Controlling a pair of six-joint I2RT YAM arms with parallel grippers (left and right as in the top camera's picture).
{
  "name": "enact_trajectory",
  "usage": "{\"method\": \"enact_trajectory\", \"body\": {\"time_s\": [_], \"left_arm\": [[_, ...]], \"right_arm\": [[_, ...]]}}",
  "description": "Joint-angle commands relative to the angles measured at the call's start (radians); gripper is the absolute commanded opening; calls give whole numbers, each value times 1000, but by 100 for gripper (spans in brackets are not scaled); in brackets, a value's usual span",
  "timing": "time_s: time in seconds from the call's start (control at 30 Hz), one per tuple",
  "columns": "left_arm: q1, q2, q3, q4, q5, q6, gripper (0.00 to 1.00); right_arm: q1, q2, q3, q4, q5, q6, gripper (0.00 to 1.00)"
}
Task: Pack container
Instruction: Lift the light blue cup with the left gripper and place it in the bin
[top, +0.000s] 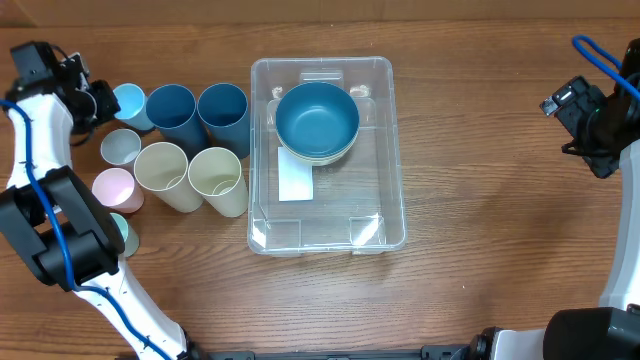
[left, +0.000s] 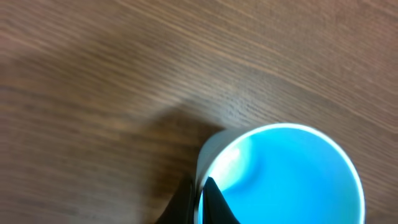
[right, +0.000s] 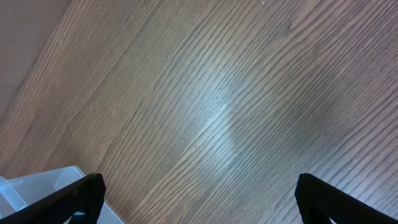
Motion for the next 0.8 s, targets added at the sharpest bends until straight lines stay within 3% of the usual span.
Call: {"method": "enact_trajectory", "body": {"time_s": [0.0, 0.1, 0.23, 0.53, 0.77], "left_arm": [[-14, -37, 212, -126, -29, -24, 4], [-48, -114, 379, -278, -27, -24, 4], [-123, -231, 475, -394, -56, -20, 4], [-439, -465, 488, -554, -105, 3, 4], [-741, -470, 476, -695, -163, -32, 4]], "right_arm": [[-1, -3, 3, 6, 6, 5, 100], [-1, -3, 3, 6, 6, 5, 100], [-1, -3, 3, 6, 6, 5, 100], [-1, -3, 3, 6, 6, 5, 100], [-1, -3, 3, 6, 6, 5, 100]]}}
